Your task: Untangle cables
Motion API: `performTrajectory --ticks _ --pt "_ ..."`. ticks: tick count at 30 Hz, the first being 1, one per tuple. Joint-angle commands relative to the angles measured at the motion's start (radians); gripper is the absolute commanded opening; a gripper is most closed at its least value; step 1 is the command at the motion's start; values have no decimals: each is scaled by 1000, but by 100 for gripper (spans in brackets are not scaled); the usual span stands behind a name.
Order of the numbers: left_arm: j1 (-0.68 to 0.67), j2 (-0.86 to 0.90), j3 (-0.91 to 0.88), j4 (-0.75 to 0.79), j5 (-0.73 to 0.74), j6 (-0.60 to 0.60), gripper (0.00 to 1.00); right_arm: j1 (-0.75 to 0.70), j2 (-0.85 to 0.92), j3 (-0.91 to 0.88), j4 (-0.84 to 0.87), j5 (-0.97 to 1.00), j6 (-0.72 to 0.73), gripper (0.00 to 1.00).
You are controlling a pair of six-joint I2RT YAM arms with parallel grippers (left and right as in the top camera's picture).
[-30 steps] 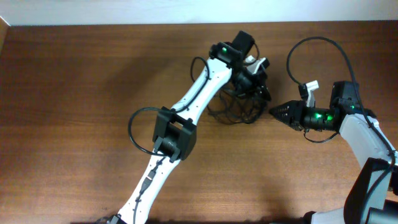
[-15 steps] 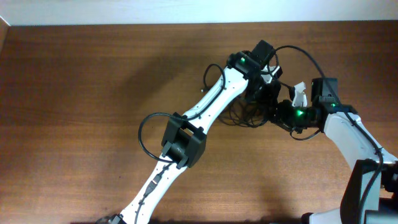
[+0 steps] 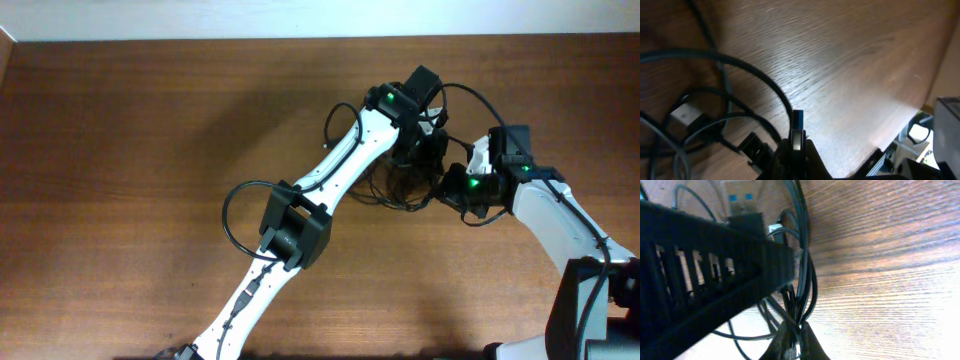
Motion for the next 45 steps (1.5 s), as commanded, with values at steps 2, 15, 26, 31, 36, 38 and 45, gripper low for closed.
performTrajectory --ticks 2,15,26,31,36,38,45 --pt "69 -17 21 -40 -123 -38 0 -5 5 -8 -57 142 -27 4" --pt "124 -17 14 -107 -331 -57 0 -5 5 -8 -188 138 -179 4" --pt "132 -53 49 -159 -222 143 71 -5 5 -8 -111 -73 -180 56" --pt "121 -92 49 -262 -359 145 75 -5 5 -8 -103 -72 -180 61" --pt "89 -91 40 -381 -449 278 51 -5 5 -8 -104 -43 -188 64" --pt "76 -91 40 -403 -488 288 33 -5 5 -8 -103 -38 -188 64" --pt "27 -91 -13 -372 -572 286 30 -5 5 -8 -108 -21 -188 64"
